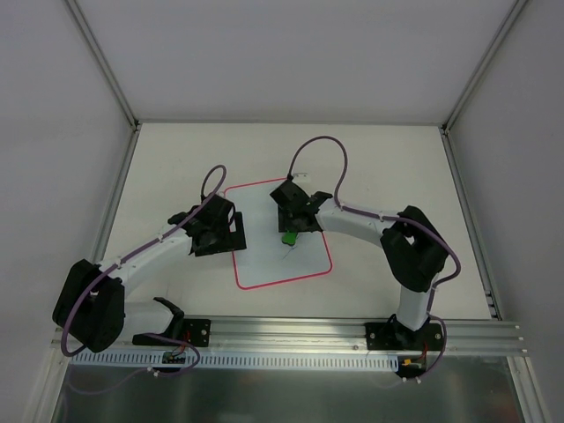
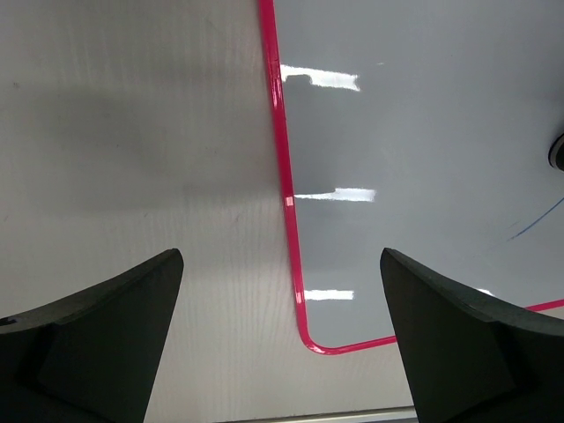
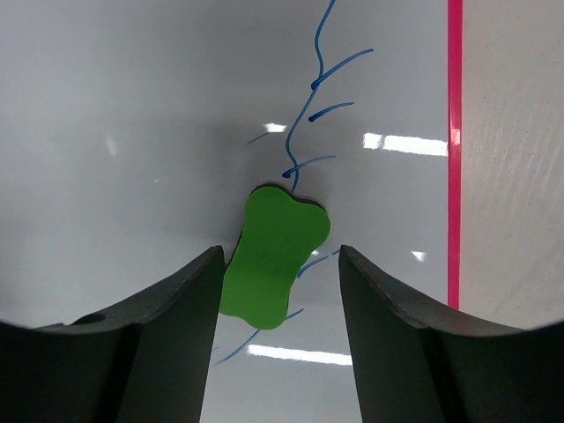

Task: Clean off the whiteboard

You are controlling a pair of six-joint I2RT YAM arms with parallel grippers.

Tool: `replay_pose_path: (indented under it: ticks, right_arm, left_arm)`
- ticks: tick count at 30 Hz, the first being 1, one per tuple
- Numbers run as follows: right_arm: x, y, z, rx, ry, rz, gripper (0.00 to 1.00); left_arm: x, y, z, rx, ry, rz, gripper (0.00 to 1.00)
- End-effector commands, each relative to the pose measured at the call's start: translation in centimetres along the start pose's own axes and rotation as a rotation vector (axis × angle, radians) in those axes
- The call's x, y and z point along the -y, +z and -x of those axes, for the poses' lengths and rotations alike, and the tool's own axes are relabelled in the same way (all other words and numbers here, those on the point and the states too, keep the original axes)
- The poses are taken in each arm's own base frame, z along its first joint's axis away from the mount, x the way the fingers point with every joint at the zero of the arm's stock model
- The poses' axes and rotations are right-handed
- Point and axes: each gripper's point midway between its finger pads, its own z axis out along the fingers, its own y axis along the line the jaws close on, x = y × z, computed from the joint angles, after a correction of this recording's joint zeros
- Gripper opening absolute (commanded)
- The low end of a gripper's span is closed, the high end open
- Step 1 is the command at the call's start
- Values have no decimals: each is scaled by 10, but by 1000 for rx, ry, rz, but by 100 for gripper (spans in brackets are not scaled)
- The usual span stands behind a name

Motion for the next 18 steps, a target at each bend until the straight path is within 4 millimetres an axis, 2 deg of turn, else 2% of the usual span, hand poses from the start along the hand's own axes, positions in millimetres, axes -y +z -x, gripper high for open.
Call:
replay_pose_path:
  ticks: [1,9,18]
  right_arm:
    - [-4,-2,12,36,48,-26,58]
    - [-6,5,7,12,58,-37,50]
    - [-9,13,-1,-18,66,-34,48]
  left_arm:
    - [1,-3,9,41,-26,-19,96]
    - [3,-1,9,40,-25,-30,96]
    - [3,1,6,33,-26,-32,96]
